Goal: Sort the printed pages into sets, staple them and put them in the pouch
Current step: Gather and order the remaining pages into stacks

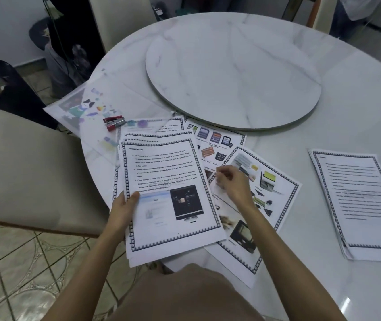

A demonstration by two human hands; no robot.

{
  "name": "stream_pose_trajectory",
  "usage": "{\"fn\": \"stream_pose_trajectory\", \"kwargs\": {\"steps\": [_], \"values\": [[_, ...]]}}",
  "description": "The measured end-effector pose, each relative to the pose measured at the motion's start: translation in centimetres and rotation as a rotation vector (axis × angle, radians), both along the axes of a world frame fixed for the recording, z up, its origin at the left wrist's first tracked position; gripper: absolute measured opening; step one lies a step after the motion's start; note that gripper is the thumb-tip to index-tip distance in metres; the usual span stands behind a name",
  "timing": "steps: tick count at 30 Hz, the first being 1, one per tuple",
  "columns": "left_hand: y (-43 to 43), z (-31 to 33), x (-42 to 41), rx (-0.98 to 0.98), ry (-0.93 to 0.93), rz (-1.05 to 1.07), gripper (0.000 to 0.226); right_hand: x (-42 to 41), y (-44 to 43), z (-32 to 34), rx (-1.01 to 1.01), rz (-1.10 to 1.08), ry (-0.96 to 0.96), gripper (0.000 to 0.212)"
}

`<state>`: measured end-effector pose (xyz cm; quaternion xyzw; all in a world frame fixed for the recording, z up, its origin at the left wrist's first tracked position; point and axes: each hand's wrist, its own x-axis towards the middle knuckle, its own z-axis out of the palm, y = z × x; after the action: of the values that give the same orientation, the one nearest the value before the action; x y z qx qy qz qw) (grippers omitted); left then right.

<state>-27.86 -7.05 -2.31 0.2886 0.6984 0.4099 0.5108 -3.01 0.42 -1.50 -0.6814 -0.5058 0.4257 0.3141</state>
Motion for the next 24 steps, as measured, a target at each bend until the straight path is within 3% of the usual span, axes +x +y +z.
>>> {"fn": "stream_pose_trajectory", "kwargs": {"steps": [5,12,19,24], "values": [[0.2,-0.2,-0.1,0.021,0.000,0.000,0.034,6.0,1.8,0.5,0.105,-0.077,-0.208,0.024],[0.5,-0.7,-0.4,0.035,0.053,0.019,0.027,11.7,4.0,-0.6,0.023,-0.016,-0.541,0.040],[0.4,-0.8,-0.4,0.037,0.081,0.035,0.034,10.8,5.2,-0.9,-0.035,0.100,-0.615,0.050],[0.1,-0.8,0.0,0.056,0.071,0.063,0.034,10.9,5.3,-0.8,-0.041,0.132,-0.650,0.040]]}}
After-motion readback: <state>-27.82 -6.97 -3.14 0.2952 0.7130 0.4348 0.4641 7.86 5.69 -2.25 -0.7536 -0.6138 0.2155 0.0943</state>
